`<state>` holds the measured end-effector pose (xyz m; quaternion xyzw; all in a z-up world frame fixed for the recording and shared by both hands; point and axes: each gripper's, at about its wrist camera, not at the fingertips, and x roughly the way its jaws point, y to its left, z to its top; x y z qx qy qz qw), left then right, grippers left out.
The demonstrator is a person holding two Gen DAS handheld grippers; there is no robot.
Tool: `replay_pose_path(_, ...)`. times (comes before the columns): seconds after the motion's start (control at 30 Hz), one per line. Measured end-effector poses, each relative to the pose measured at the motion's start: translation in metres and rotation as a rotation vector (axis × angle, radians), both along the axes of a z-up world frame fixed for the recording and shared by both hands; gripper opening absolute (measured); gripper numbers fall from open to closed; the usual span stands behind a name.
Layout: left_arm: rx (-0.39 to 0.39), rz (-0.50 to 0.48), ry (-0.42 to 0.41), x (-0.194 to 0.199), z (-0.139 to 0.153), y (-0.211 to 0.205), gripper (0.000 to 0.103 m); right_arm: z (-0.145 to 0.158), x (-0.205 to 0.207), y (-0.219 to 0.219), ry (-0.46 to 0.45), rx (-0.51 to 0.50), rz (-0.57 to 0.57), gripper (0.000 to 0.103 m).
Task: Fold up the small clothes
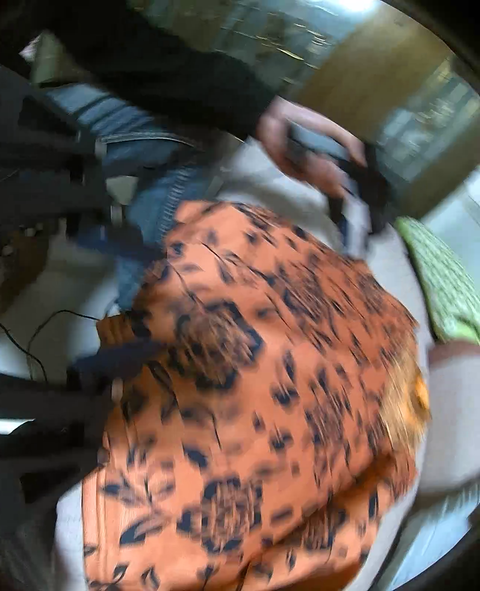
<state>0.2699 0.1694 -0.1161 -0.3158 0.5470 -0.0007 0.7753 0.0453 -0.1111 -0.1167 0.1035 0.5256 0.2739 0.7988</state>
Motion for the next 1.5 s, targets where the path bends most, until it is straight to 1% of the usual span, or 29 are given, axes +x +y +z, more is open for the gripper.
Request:
replay_pose_path(0.03, 0.051, -0.032, -0.024, -0.013, 0.01, -0.008, 0.029, 0.003, 0.003, -0.007, -0.006, 0.006, -0.032, 0.047)
replay_pose_path(0.1, 0.076, -0.077, -0.038, -0.041, 0.017, -0.023, 0.054, 0.009, 0.009, -0.029, -0.014, 0.064, -0.119, 0.047)
replay_pose_path(0.17, 0.035, -0.111, -0.055, -0.069, 0.014, -0.036, 0.055, 0.003, 0.015, -0.049, 0.006, 0.062, -0.23, 0.047)
replay_pose_path(0.23, 0.014, -0.138, -0.065, -0.094, 0.007, -0.053, 0.055, -0.005, 0.023, -0.055, 0.042, -0.01, -0.287, 0.046)
replay_pose_path(0.27, 0.02, -0.137, -0.076, -0.105, 0.004, -0.061, 0.055, -0.012, 0.026, -0.055, 0.061, -0.054, -0.303, 0.042)
replay_pose_path(0.3, 0.024, -0.143, -0.084, -0.112, 0.003, -0.068, 0.055, -0.014, 0.027, -0.055, 0.074, -0.064, -0.306, 0.04)
replay_pose_path(0.33, 0.023, -0.159, -0.094, -0.119, 0.001, -0.078, 0.055, -0.01, 0.026, -0.055, 0.065, -0.032, -0.302, 0.04)
replay_pose_path(0.37, 0.02, -0.171, -0.101, -0.123, 0.002, -0.089, 0.055, 0.001, 0.023, -0.057, 0.026, 0.003, -0.299, 0.04)
replay_pose_path(0.4, 0.015, -0.191, -0.111, -0.127, 0.003, -0.101, 0.055, 0.011, 0.021, -0.06, -0.011, 0.013, -0.306, 0.04)
replay_pose_path(0.47, 0.017, -0.235, -0.143, -0.134, 0.01, -0.121, 0.055, 0.038, 0.017, -0.073, -0.071, 0.005, -0.358, 0.04)
replay_pose_path(0.53, 0.041, -0.273, -0.172, -0.14, 0.018, -0.141, 0.055, 0.056, 0.018, -0.091, -0.071, -0.002, -0.404, 0.04)
replay_pose_path(0.57, 0.049, -0.29, -0.179, -0.141, 0.019, -0.15, 0.055, 0.066, 0.023, -0.105, -0.06, -0.049, -0.44, 0.043)
replay_pose_path(0.63, 0.076, -0.339, -0.175, -0.142, 0.02, -0.172, 0.055, 0.071, 0.036, -0.129, -0.043, -0.146, -0.487, 0.047)
replay_pose_path(0.7, 0.088, -0.372, -0.169, -0.145, 0.019, -0.186, 0.055, 0.064, 0.056, -0.157, -0.036, -0.192, -0.535, 0.047)
replay_pose_path(0.73, 0.089, -0.384, -0.17, -0.147, 0.019, -0.194, 0.055, 0.054, 0.069, -0.171, -0.021, -0.21, -0.56, 0.047)
replay_pose_path(0.8, 0.095, -0.404, -0.163, -0.15, 0.017, -0.205, 0.055, 0.033, 0.088, -0.195, 0.041, -0.254, -0.615, 0.047)
replay_pose_path(0.83, 0.094, -0.413, -0.161, -0.151, 0.017, -0.211, 0.055, 0.022, 0.093, -0.2, 0.063, -0.266, -0.617, 0.041)
replay_pose_path(0.87, 0.094, -0.417, -0.161, -0.152, 0.017, -0.214, 0.055, 0.013, 0.096, -0.202, 0.088, -0.253, -0.613, 0.02)
replay_pose_path(0.9, 0.095, -0.42, -0.161, -0.152, 0.016, -0.218, 0.055, 0.005, 0.096, -0.203, 0.127, -0.221, -0.6, 0.01)
replay_pose_path(0.93, 0.097, -0.423, -0.158, -0.152, 0.015, -0.221, 0.055, 0.004, 0.094, -0.205, 0.129, -0.188, -0.602, 0.003)
replay_pose_path(1.0, 0.099, -0.426, -0.149, -0.149, 0.012, -0.225, 0.055, 0.012, 0.089, -0.211, 0.082, -0.191, -0.64, 0.003)
replay_pose_path(1.03, 0.101, -0.426, -0.144, -0.148, 0.011, -0.225, 0.055, 0.018, 0.084, -0.216, 0.05, -0.174, -0.658, 0.003)
replay_pose_path(1.13, 0.096, -0.416, -0.143, -0.147, 0.011, -0.223, 0.055, 0.045, 0.058, -0.243, -0.063, -0.052, -0.736, 0.003)
replay_pose_path(1.17, 0.099, -0.405, -0.143, -0.146, 0.011, -0.221, 0.055, 0.05, 0.049, -0.248, -0.083, -0.04, -0.769, 0.003)
replay_pose_path(1.23, 0.097, -0.389, -0.138, -0.145, 0.009, -0.217, 0.055, 0.06, 0.033, -0.268, -0.112, -0.008, -0.88, 0.003)
replay_pose_path(1.27, 0.093, -0.382, -0.134, -0.144, 0.008, -0.214, 0.055, 0.062, 0.025, -0.28, -0.116, 0.001, -0.947, 0.003)
replay_pose_path(1.33, 0.09, -0.377, -0.119, -0.143, 0.006, -0.212, 0.055, 0.065, 0.015, -0.292, -0.118, -0.002, -1.023, 0.003)
replay_pose_path(1.4, 0.089, -0.379, -0.12, -0.143, 0.006, -0.212, 0.055, 0.076, 0.007, -0.298, -0.125, 0.018, -1.038, 0.003)
replay_pose_path(1.5, 0.079, -0.387, -0.127, -0.142, 0.009, -0.212, 0.055, 0.11, 0.006, -0.278, -0.19, 0.005, -0.974, 0.003)
